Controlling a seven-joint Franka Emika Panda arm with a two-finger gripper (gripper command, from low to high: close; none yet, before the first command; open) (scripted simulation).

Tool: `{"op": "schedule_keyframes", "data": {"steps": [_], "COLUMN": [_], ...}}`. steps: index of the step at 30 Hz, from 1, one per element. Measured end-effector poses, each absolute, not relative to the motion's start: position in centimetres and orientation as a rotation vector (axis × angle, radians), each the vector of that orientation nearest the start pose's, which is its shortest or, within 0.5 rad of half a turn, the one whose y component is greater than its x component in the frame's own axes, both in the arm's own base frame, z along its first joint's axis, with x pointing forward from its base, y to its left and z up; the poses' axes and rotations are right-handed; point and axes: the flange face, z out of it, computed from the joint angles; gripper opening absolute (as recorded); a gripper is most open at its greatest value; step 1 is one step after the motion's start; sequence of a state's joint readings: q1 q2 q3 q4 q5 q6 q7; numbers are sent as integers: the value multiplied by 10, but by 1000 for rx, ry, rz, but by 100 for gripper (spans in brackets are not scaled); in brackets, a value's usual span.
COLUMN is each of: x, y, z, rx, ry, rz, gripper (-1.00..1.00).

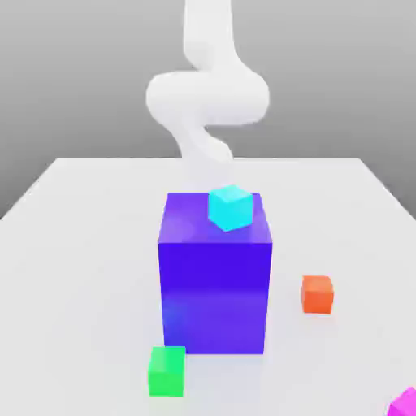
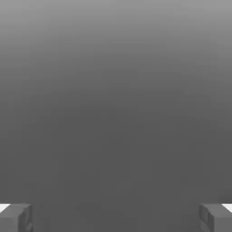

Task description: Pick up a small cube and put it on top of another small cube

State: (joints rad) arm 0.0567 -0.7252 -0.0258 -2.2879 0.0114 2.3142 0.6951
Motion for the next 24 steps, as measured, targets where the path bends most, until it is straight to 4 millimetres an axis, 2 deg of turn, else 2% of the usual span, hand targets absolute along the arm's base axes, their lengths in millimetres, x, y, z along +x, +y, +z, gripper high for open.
{"op": "schedule_keyframes", "data": {"steps": [6,13,19,24], "x": [433,487,519,532], "y": [37,83,129,174], "z": [637,563,490,425], "rx": [-2725,-2855,-2893,-2865], "ry": [486,4,-426,-808], "rz": [-836,-679,-544,-428], "gripper": [0,0,0,0]}}
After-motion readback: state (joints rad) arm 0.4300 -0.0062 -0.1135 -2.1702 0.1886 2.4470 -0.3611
